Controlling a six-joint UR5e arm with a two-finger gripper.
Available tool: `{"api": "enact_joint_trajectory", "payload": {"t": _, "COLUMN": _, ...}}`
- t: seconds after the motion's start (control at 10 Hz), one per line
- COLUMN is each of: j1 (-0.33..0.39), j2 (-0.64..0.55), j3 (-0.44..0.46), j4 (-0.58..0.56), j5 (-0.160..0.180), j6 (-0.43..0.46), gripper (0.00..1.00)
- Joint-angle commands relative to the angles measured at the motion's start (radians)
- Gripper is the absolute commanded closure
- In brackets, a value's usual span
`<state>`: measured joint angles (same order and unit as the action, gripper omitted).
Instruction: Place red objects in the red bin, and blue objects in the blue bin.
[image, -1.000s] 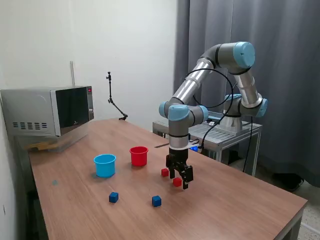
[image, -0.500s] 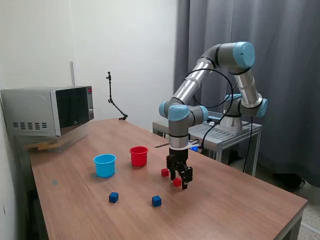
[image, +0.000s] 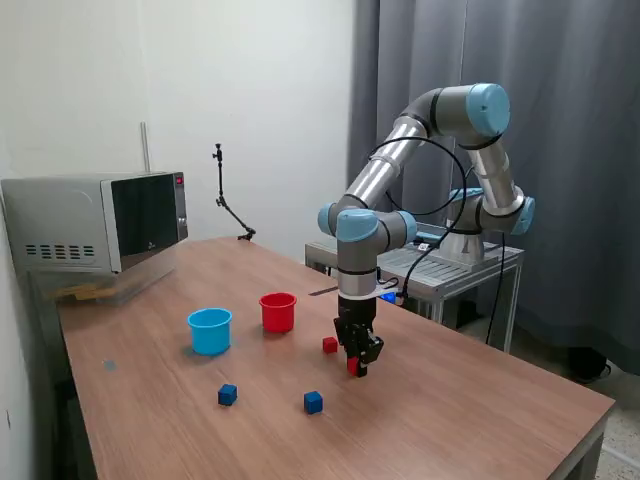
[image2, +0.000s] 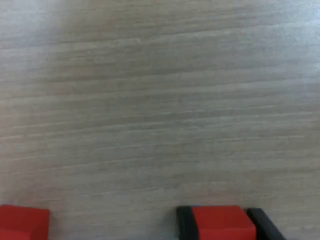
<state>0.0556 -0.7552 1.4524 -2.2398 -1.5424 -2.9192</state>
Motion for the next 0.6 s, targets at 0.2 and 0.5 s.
{"api": "enact_joint_trajectory", "payload": {"t": 0.2, "j1": 0.004, "j2": -0.004, "j3": 0.002, "j4": 0.0, "j5": -0.022, "j6": 0.0, "gripper": 1.0}}
{"api": "enact_joint_trajectory", "payload": {"t": 0.5, "j1": -0.005, "j2": -0.087, "j3": -0.007, "j4": 0.008, "j5": -0.08, "j6": -0.001, "gripper": 1.0}}
